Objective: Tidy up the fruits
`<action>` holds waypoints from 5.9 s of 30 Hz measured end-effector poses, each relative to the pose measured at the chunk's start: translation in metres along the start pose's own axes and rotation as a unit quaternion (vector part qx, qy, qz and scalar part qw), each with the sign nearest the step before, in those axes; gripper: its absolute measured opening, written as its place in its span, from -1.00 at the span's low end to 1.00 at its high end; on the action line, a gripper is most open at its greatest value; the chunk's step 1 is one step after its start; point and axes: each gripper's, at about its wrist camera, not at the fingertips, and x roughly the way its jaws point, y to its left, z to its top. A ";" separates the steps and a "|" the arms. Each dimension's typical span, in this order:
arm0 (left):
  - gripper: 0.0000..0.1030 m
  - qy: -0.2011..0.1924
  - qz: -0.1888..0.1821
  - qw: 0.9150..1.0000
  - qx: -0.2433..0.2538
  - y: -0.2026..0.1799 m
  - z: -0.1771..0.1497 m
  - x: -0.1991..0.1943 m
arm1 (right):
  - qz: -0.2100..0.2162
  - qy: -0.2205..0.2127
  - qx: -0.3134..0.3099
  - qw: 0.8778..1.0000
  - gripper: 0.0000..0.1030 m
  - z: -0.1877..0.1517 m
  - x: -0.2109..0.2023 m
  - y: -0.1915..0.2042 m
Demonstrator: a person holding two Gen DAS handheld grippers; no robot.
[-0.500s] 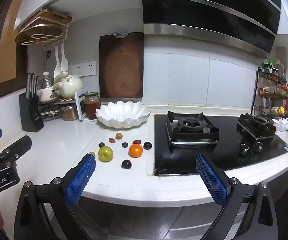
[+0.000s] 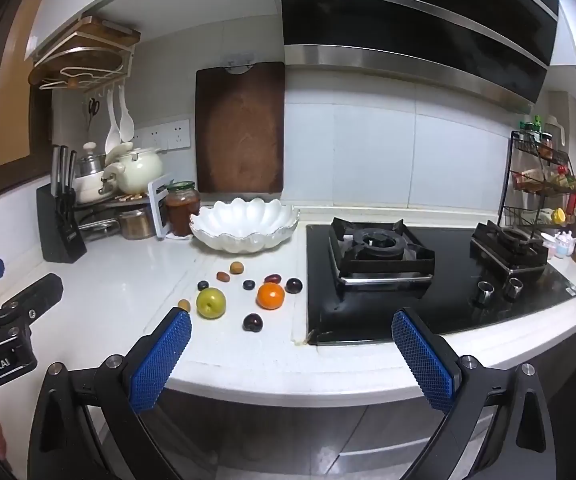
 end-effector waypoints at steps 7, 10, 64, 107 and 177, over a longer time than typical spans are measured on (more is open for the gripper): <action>1.00 -0.002 0.000 1.000 -0.002 -0.001 -0.002 -0.008 | 0.003 -0.008 -0.003 1.000 0.98 -0.001 -0.007 0.001; 1.00 -0.007 0.004 1.000 -0.004 -0.001 -0.003 -0.013 | 0.005 -0.010 -0.004 1.000 0.98 -0.001 -0.010 0.001; 1.00 -0.015 0.000 1.000 -0.017 -0.008 0.004 -0.021 | 0.011 -0.024 -0.003 1.000 0.98 0.008 -0.022 -0.007; 0.63 0.092 -0.028 0.995 0.018 0.004 0.005 0.133 | 0.047 0.087 -0.021 0.995 0.63 0.003 0.129 0.030; -0.54 0.192 -0.085 0.977 0.026 -0.015 -0.005 0.277 | 0.100 0.179 -0.017 0.979 -0.40 -0.005 0.254 0.047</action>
